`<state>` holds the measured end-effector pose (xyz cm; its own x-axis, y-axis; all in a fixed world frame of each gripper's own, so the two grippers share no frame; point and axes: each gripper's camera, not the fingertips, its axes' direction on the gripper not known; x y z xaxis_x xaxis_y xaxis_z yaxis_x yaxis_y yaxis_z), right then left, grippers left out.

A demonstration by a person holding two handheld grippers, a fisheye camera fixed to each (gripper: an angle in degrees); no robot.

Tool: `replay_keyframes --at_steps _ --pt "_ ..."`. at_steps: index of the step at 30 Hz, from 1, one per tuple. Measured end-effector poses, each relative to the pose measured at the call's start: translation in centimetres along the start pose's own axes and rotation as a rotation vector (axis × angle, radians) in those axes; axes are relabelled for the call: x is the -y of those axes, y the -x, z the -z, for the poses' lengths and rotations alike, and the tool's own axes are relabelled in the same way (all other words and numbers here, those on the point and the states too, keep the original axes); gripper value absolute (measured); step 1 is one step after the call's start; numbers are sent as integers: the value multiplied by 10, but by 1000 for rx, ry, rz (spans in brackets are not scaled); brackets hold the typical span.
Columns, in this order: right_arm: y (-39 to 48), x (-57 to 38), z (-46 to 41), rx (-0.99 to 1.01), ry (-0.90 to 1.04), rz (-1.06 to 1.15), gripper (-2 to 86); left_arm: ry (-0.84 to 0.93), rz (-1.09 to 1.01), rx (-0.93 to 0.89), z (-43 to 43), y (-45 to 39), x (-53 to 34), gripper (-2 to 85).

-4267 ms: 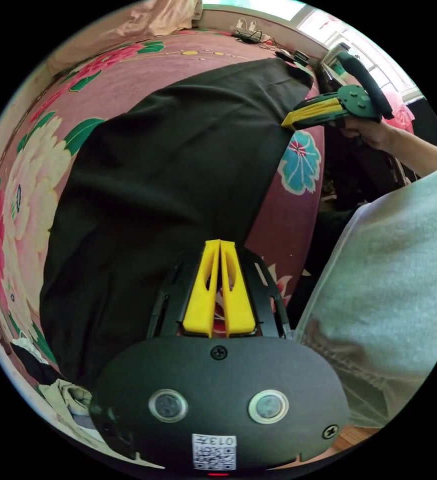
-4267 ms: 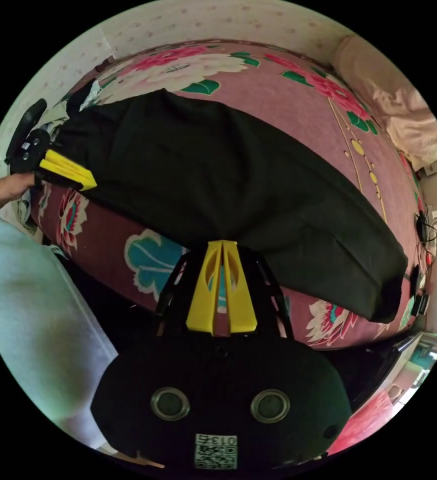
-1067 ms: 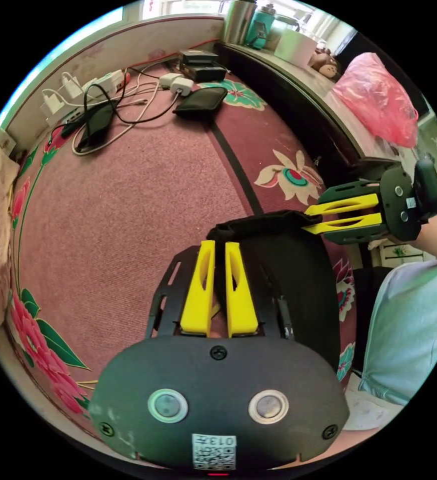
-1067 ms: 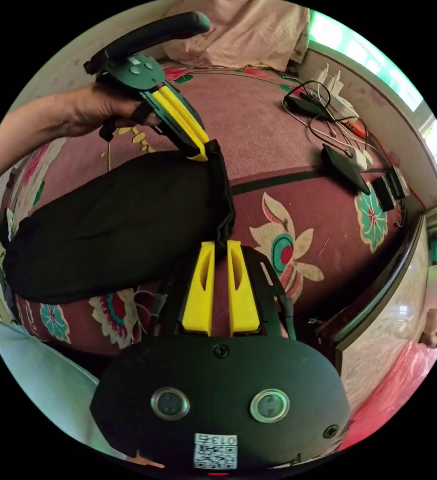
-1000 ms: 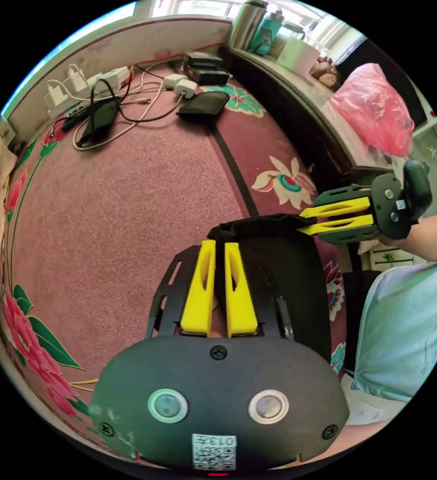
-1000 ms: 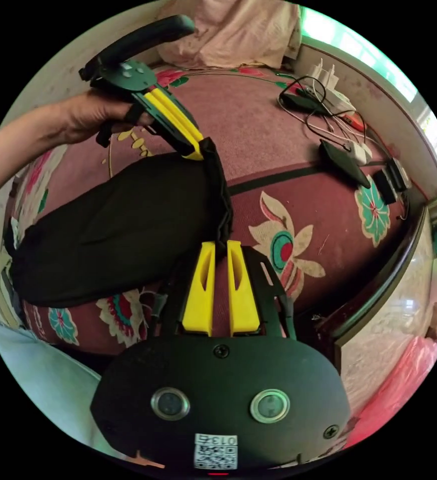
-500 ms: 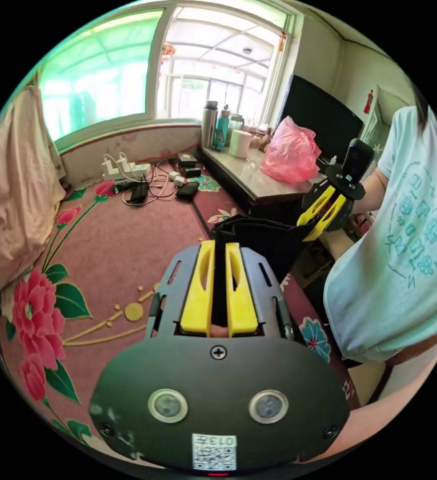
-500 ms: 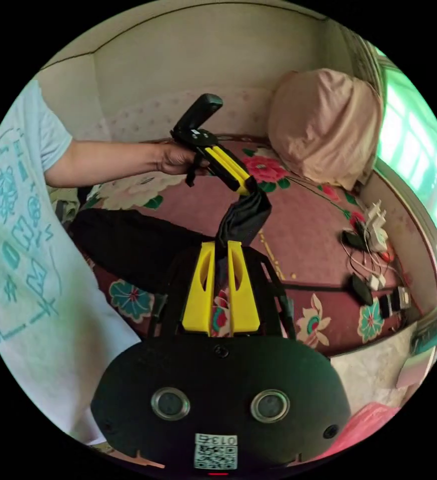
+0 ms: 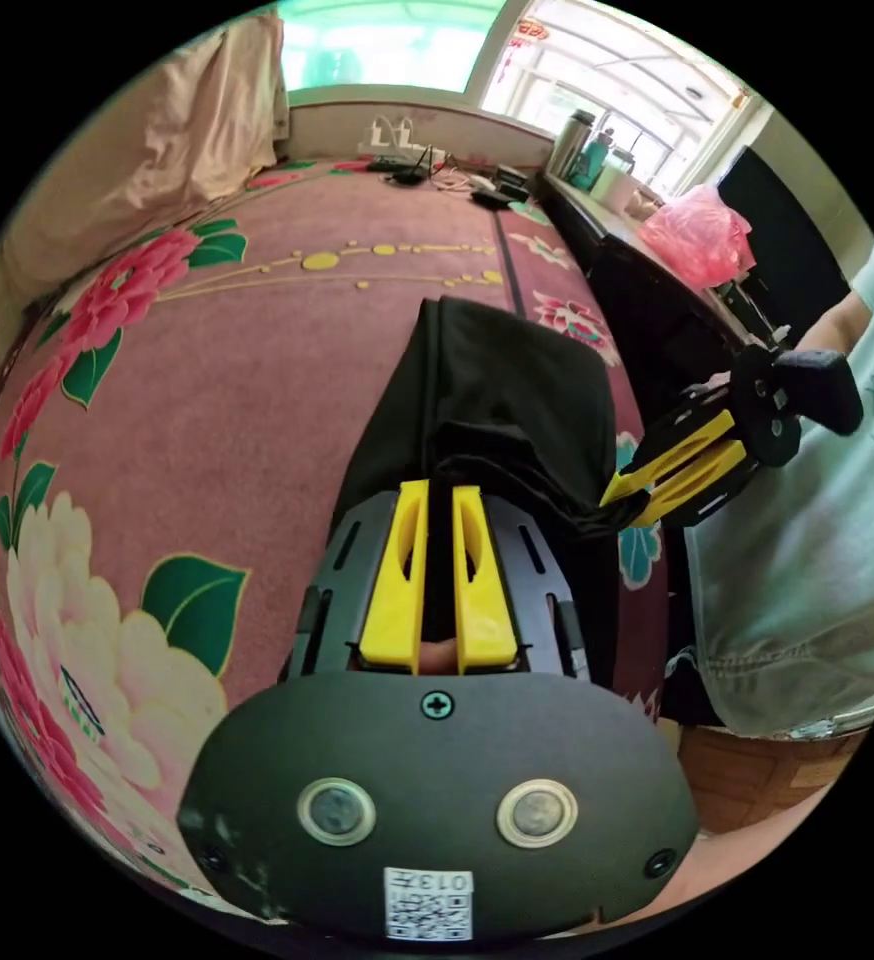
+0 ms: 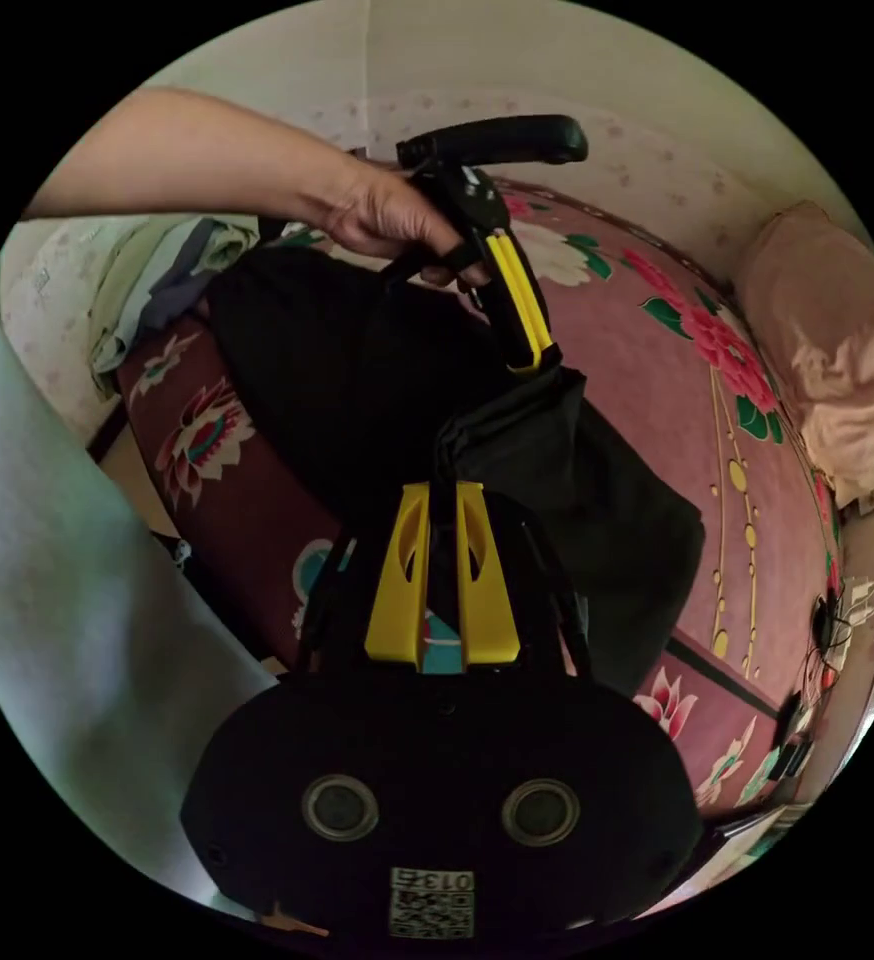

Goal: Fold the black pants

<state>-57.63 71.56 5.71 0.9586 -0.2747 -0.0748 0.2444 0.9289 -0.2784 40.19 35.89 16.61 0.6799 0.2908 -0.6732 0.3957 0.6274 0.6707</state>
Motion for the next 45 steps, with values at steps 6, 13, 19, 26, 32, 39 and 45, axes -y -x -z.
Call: replay_keyframes --at_steps 6,13,19,26,32,39,45 --pt "36 38 -24 -57 86 68 49 30 68 6 -15 2 -38 51" --pt "38 57 -10 25 139 94 94 125 214 23 -6 4 -79 71" --pt "-52 27 83 -183 1 -104 72 -70 289 94 37 -57 -105 35" --pt "-228 40 49 -160 109 -232 17 1 292 156 -42 -107 -37 -1" --pt "-287 69 -24 -51 242 -167 0 -20 510 66 -56 -80 -82 -3" --pt "-306 84 40 34 71 -150 -1 -28 561 132 -36 -100 -99 -3" --pt "-295 89 -35 6 239 15 -2 -53 675 29 -63 -90 -114 -3"
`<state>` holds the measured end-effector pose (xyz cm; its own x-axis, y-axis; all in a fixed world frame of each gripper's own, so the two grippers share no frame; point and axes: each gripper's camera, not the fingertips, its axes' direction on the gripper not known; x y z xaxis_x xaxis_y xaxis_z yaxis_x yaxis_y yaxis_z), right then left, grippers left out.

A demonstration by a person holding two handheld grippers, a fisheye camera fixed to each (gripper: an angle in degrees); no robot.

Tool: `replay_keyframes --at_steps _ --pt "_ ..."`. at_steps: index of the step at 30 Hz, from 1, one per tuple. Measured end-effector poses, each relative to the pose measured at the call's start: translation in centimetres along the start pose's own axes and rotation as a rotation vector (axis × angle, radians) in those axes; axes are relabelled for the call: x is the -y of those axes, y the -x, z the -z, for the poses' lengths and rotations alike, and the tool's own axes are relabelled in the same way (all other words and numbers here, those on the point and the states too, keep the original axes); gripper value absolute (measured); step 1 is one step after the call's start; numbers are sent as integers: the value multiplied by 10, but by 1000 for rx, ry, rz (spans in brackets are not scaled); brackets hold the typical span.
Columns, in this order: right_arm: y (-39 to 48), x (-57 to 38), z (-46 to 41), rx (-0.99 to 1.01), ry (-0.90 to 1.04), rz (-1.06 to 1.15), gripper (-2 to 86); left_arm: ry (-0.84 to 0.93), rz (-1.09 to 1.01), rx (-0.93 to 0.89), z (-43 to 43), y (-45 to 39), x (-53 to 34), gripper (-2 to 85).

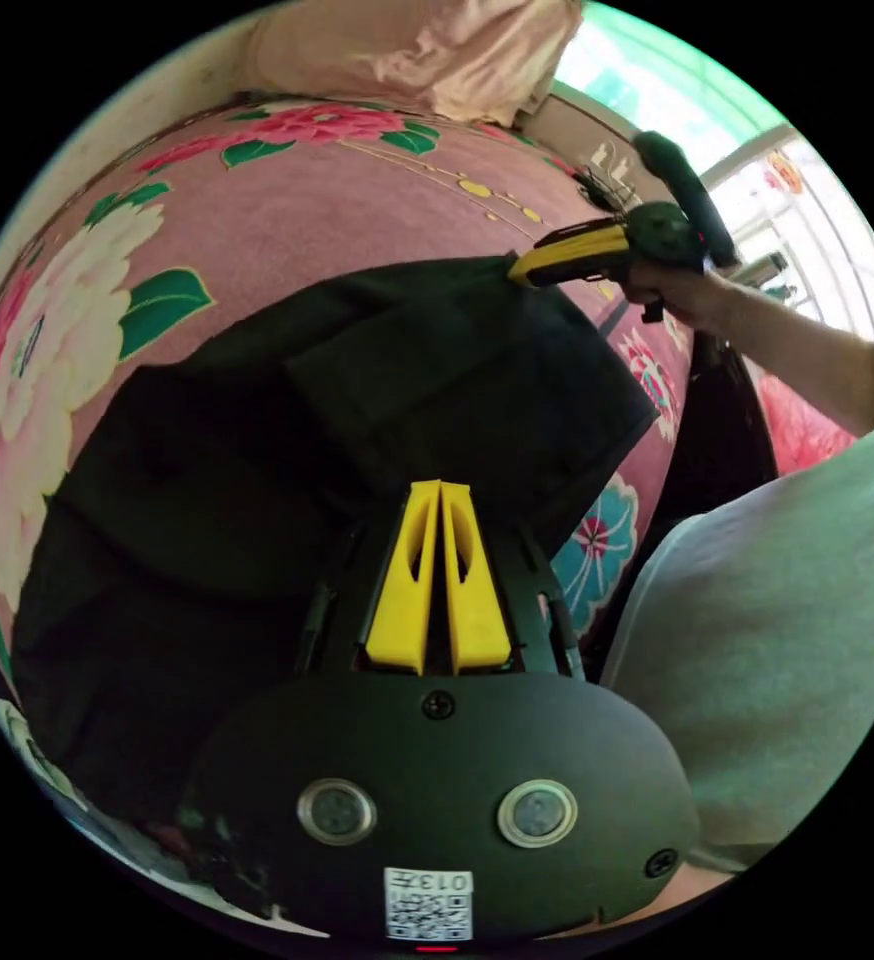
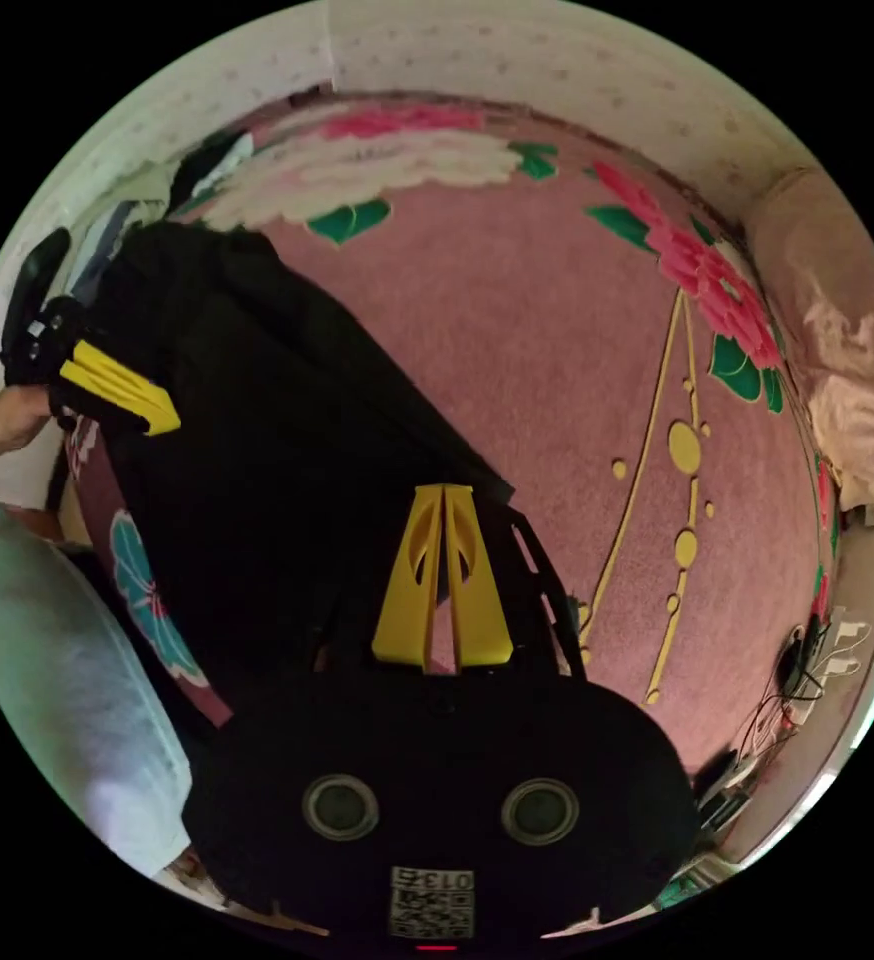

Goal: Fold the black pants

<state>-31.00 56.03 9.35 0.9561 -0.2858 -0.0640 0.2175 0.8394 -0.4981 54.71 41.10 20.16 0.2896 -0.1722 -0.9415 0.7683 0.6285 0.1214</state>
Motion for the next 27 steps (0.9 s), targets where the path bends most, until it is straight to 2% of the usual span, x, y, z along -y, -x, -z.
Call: replay_keyframes --at_steps 3,5,7,8,10,11,13,15,16,18,21,24,27 --pt "-19 10 6 16 35 -74 -1 -15 20 20 8 2 -8 -3" --pt "-16 11 29 7 -88 -50 -2 -33 -8 84 14 -3 -14 -3" --pt "-7 18 32 37 -125 4 -1 -18 10 72 7 2 -20 -3" --pt "-1 26 18 55 -78 40 -1 -25 56 36 4 11 -25 -2" --pt "1 38 -29 55 132 71 0 -73 137 1 11 21 -36 -1" --pt "-8 41 -22 82 37 25 1 -113 183 14 22 26 -48 0" --pt "-22 58 -13 147 28 -4 4 -197 276 87 48 34 -76 3" --pt "-22 81 12 171 -139 17 14 -311 504 212 86 59 -140 14" --pt "-19 91 15 173 -159 38 17 -342 574 236 96 67 -160 18" --pt "4 146 15 260 -178 156 50 -461 845 267 127 105 -248 72" --pt "51 234 7 411 -219 277 99 -552 1102 291 151 146 -343 151" --pt "128 332 2 507 -258 435 114 -607 1195 227 155 186 -400 180" --pt "225 422 -15 540 -236 624 121 -630 1187 141 148 219 -428 188"
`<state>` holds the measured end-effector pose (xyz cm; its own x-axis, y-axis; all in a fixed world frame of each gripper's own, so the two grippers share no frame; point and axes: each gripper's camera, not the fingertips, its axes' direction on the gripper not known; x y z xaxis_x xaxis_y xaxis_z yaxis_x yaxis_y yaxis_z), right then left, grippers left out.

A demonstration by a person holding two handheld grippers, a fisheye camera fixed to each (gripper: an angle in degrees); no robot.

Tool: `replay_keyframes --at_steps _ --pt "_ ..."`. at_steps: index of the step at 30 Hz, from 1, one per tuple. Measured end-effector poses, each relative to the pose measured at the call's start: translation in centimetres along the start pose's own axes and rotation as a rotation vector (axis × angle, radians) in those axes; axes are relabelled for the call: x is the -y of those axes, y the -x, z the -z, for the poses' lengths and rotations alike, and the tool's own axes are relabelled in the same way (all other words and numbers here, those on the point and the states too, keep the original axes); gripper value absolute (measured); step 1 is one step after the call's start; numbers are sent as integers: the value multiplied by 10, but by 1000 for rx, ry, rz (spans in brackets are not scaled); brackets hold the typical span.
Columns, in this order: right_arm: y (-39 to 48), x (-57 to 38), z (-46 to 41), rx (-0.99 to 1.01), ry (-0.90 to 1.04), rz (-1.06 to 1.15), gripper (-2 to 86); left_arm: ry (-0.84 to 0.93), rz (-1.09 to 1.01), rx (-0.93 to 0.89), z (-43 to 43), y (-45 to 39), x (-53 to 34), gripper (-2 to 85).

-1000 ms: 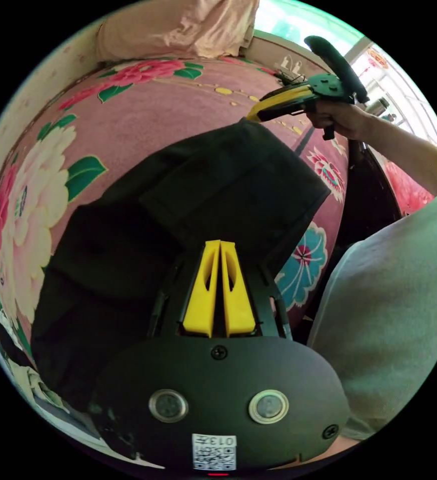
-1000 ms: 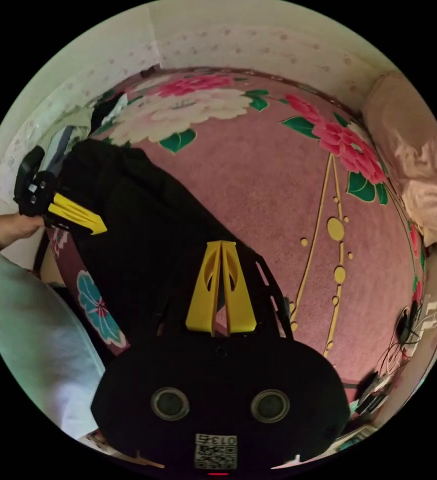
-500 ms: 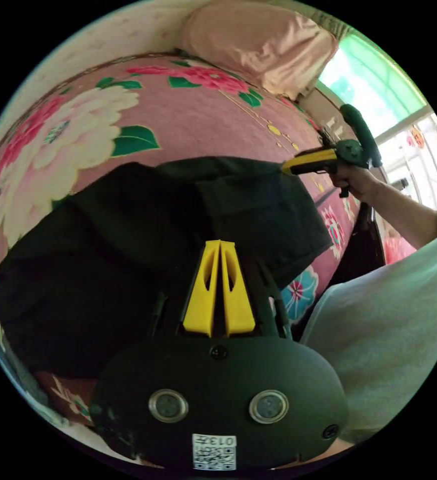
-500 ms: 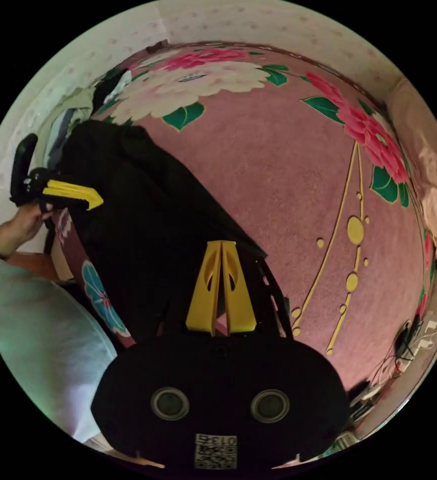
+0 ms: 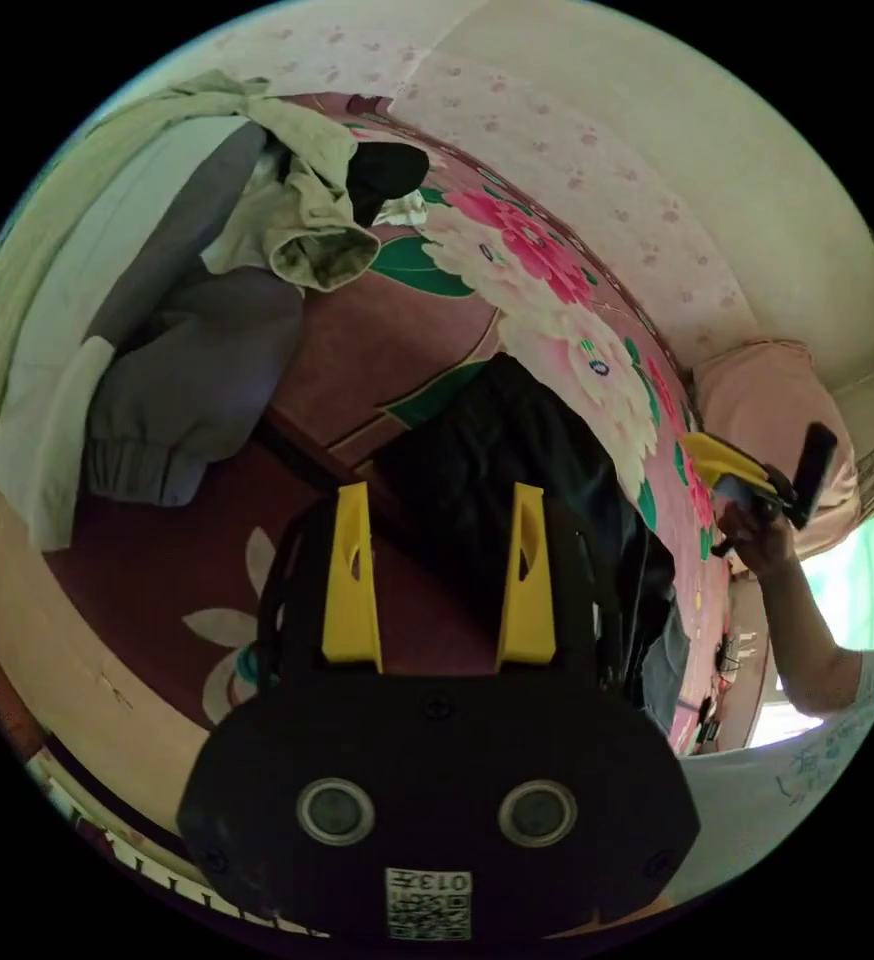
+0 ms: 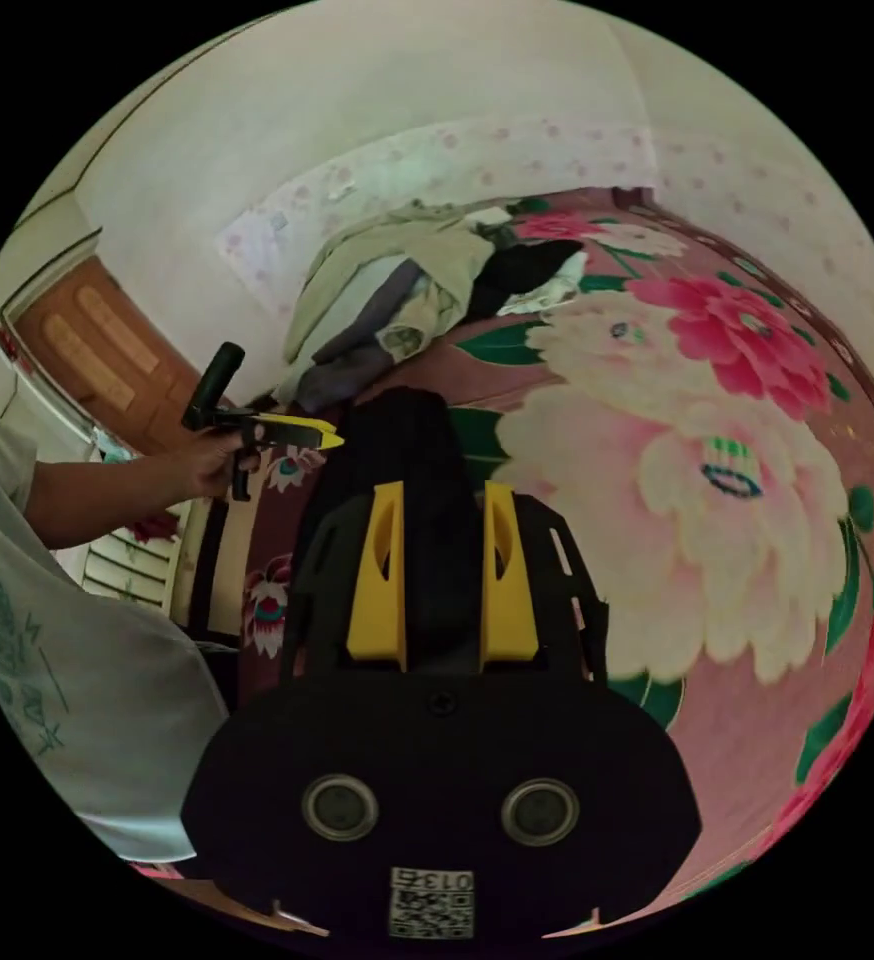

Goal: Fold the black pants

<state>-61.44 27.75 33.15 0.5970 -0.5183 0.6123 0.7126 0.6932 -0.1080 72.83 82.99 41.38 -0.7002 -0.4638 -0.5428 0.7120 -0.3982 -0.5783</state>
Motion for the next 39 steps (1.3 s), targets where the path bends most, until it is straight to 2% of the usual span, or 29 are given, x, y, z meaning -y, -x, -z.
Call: replay_keyframes --at_steps 3,7,9,12,16,19,22,25,27,29,34,39 --pt "-3 92 -84 75 129 92 125 56 -21 -109 -14 20 14 188" --pt "-11 163 -172 164 282 126 129 89 -40 -117 -18 35 22 170" --pt "-14 188 -224 183 421 144 124 83 -22 -163 -16 47 22 157" --pt "-19 202 -261 133 515 151 109 97 2 -158 -13 56 22 124" --pt "-16 209 -272 135 538 159 83 89 86 -121 -11 65 18 86" --pt "10 212 -270 49 542 261 71 110 17 -124 -8 53 24 60" --pt "28 209 -245 -2 494 316 68 51 -38 -176 19 36 21 56" --pt "39 189 -171 32 314 388 69 -64 -115 -298 66 8 -1 55" --pt "46 156 -91 100 154 435 70 -137 -232 -374 104 -36 -25 57" --pt "57 122 -35 97 79 485 70 -155 -344 -425 126 -81 -44 58" --pt "95 2 84 -34 19 531 71 -116 -632 -456 145 -216 -101 60" --pt "122 -175 141 -246 44 362 69 11 -903 -450 95 -347 -179 61"
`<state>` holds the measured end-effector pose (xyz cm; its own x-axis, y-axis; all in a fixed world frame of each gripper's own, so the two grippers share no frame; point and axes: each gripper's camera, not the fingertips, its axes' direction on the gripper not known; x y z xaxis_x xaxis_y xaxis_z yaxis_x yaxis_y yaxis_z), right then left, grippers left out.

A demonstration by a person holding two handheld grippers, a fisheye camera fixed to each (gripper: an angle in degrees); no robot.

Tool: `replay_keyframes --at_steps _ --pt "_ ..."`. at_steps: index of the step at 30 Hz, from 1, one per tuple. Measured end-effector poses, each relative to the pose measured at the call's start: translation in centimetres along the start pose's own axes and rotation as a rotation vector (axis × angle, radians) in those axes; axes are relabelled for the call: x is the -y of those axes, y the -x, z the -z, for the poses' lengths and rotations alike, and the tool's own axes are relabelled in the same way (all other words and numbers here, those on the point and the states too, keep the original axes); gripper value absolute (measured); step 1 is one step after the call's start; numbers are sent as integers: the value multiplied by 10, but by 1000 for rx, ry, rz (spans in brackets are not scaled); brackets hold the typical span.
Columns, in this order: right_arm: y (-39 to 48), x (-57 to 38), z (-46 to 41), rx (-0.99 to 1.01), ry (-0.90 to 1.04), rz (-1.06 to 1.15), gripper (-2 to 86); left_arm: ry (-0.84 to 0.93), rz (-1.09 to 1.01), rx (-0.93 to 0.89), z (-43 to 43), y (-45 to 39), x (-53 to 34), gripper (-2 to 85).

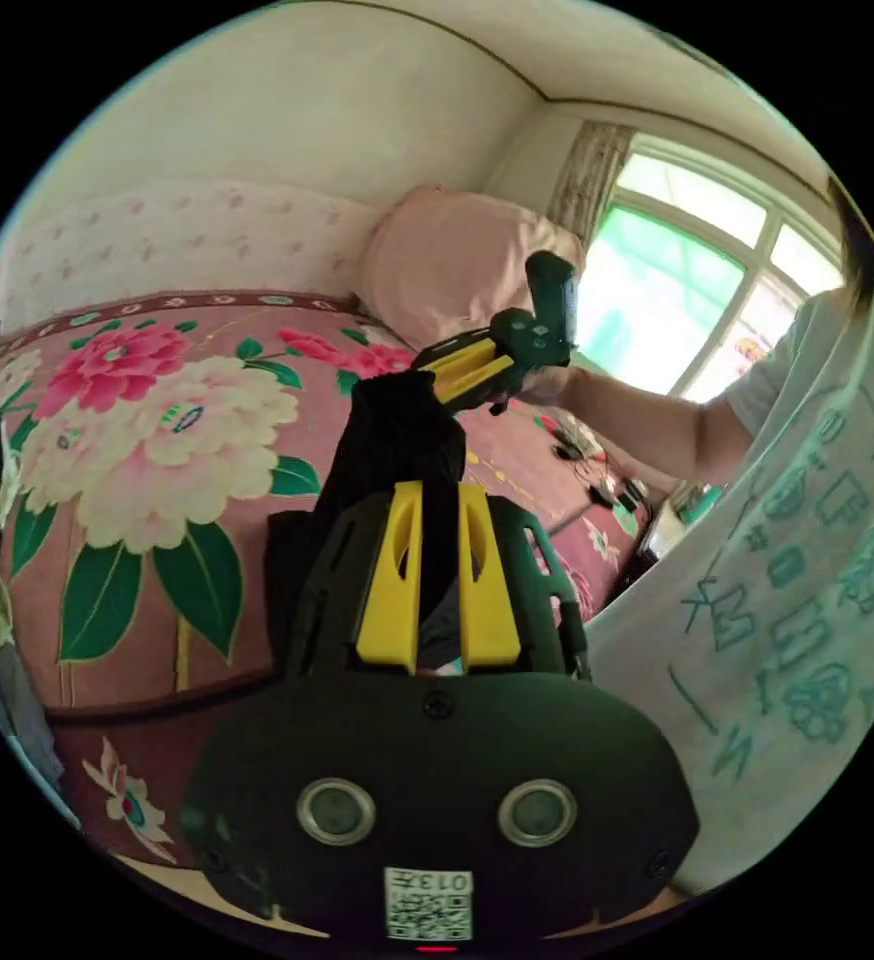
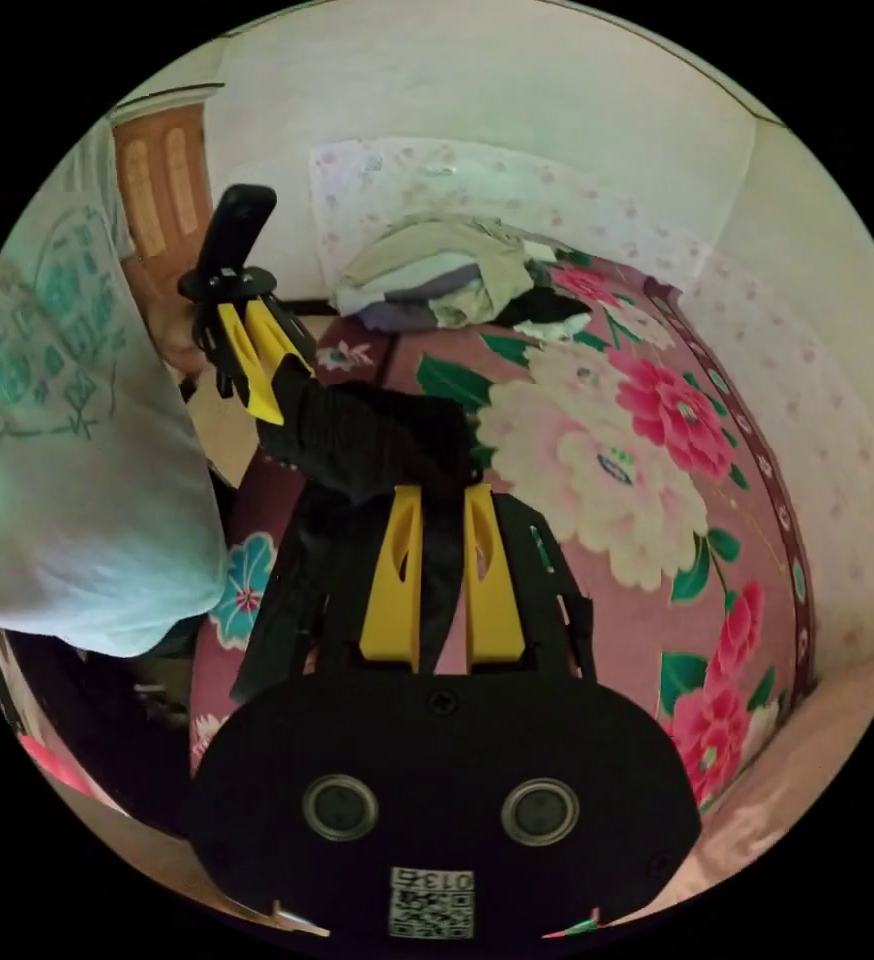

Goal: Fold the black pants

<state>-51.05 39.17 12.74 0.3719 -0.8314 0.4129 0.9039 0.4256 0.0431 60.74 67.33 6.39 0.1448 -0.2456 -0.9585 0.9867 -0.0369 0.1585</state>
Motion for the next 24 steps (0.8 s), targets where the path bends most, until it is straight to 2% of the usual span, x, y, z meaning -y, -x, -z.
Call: replay_keyframes --at_steps 4,8,11,12,14,17,20,22,24 --pt "57 -105 -14 -106 107 -151 67 169 -150 -14 -93 -58 4 62" --pt "110 -205 -64 -200 239 -307 70 361 -312 -2 -190 -115 -2 65" --pt "130 -253 -98 -214 342 -409 82 454 -374 -16 -243 -141 -10 76" --pt "134 -270 -110 -187 411 -458 85 500 -399 -28 -263 -149 -16 81" --pt "141 -294 -108 -123 431 -525 92 575 -415 -68 -285 -160 -21 82" --pt "145 -338 -71 -64 312 -770 115 566 -433 -136 -277 -176 -12 79" --pt "152 -382 -33 29 79 -1033 130 498 -406 -199 -247 -179 7 86" --pt "161 -393 -27 62 -35 -1129 139 457 -405 -169 -229 -173 21 86" --pt "169 -388 -45 118 -88 -1208 142 388 -405 19 -213 -149 43 81"
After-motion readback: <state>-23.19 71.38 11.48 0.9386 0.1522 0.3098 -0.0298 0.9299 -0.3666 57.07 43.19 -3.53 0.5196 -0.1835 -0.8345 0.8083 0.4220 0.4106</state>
